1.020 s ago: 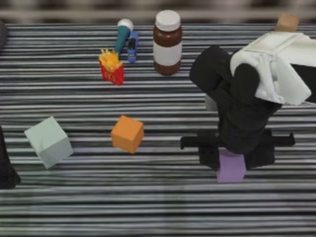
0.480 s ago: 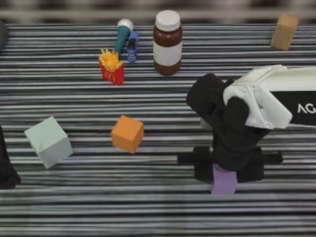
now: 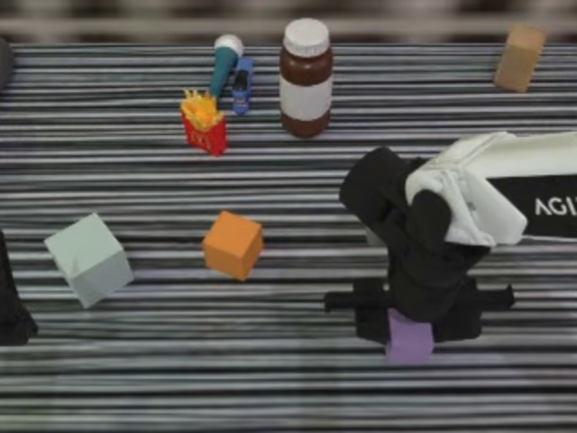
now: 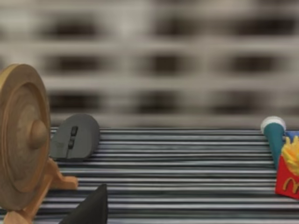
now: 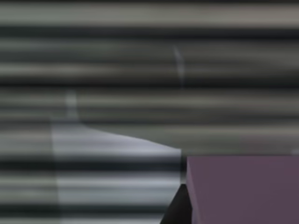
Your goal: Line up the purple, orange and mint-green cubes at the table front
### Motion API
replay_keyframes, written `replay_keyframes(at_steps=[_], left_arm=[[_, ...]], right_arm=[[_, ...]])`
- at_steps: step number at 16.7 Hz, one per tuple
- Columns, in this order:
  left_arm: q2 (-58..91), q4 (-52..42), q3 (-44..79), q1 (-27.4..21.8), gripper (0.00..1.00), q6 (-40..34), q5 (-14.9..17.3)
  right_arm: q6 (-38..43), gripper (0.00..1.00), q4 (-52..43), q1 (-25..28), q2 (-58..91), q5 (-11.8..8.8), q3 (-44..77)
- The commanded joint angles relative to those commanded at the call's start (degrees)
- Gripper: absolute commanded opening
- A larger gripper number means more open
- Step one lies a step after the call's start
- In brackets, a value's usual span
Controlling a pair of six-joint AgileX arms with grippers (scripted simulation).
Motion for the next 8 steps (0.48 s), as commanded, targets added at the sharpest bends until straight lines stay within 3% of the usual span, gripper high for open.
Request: replay_keyframes(at_steps=[8], left_arm=[[0.00,0.00,0.00,0.00,1.00,0.00,0.00]], right_arm=[[0.00,0.75,0.00,0.00,0.00,0.00,0.00]])
